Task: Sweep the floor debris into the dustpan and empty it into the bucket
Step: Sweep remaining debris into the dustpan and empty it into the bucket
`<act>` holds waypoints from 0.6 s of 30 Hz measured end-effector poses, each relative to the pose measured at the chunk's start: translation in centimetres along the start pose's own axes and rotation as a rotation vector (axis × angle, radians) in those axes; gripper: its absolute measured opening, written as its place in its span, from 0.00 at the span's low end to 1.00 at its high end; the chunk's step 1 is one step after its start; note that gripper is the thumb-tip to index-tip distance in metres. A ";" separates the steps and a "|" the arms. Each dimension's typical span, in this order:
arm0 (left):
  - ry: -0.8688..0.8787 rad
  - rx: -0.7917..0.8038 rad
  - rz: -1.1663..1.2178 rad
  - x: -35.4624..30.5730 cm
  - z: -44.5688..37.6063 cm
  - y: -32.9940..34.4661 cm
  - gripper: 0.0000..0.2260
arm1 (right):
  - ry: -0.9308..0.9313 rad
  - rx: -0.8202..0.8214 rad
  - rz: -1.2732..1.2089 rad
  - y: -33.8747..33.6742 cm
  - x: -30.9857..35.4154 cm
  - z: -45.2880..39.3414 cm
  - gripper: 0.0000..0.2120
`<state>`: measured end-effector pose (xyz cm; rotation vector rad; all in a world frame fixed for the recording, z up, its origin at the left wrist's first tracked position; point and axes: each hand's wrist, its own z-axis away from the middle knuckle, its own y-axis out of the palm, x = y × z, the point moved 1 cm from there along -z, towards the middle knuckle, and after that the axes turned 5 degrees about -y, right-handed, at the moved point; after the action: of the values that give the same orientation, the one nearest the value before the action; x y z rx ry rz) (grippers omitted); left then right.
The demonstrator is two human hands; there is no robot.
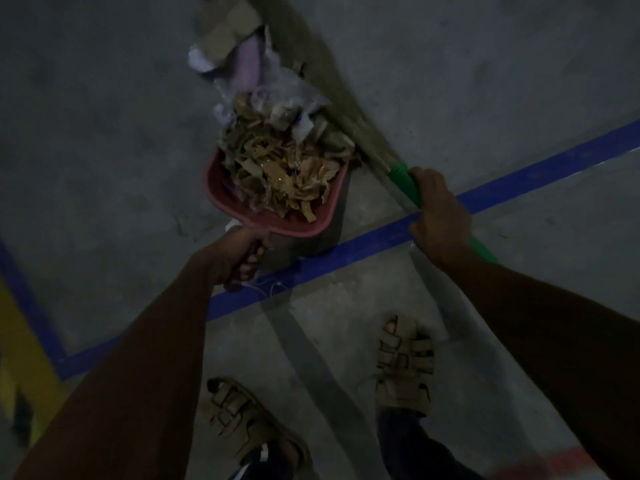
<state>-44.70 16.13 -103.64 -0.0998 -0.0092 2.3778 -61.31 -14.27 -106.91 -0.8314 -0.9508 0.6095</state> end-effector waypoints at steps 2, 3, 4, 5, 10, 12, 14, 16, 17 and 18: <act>-0.008 0.002 -0.017 -0.3 0.1 0.0 0.15 | -0.057 0.065 0.044 -0.6 -0.2 0.7 0.41; -0.011 0.004 -0.019 -0.3 0.2 0.1 0.15 | -0.072 0.088 0.070 -0.7 -0.3 1.1 0.42; -0.012 0.004 -0.012 -0.1 0.4 0.1 0.15 | -0.082 0.104 0.088 -1.0 -0.4 1.6 0.42; -0.008 0.002 0.002 0.1 0.5 0.2 0.15 | -0.094 0.115 0.096 -1.2 -0.3 2.2 0.42; 0.038 -0.001 0.067 0.6 1.9 1.5 0.14 | -0.076 0.157 0.073 -2.3 1.4 6.4 0.41; 0.073 0.001 0.092 0.5 3.0 1.7 0.13 | -0.046 0.162 0.055 -2.9 2.4 7.7 0.41; 0.106 0.008 0.113 0.3 5.0 1.6 0.13 | -0.029 0.142 0.024 -3.8 3.8 8.7 0.41; 0.135 0.015 0.115 0.0 7.7 1.0 0.14 | -0.009 0.103 -0.004 -5.4 5.5 9.4 0.41; 0.145 0.018 0.112 -0.2 9.4 0.6 0.15 | -0.004 0.082 -0.011 -6.4 6.5 9.7 0.40; 0.151 0.018 0.112 -0.4 11.3 0.1 0.16 | -0.006 0.065 -0.010 -7.5 7.6 10.2 0.40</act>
<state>-45.37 16.01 -92.39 -0.2775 0.0922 2.4751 -66.10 -9.20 -93.92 -0.7667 -0.9351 0.6315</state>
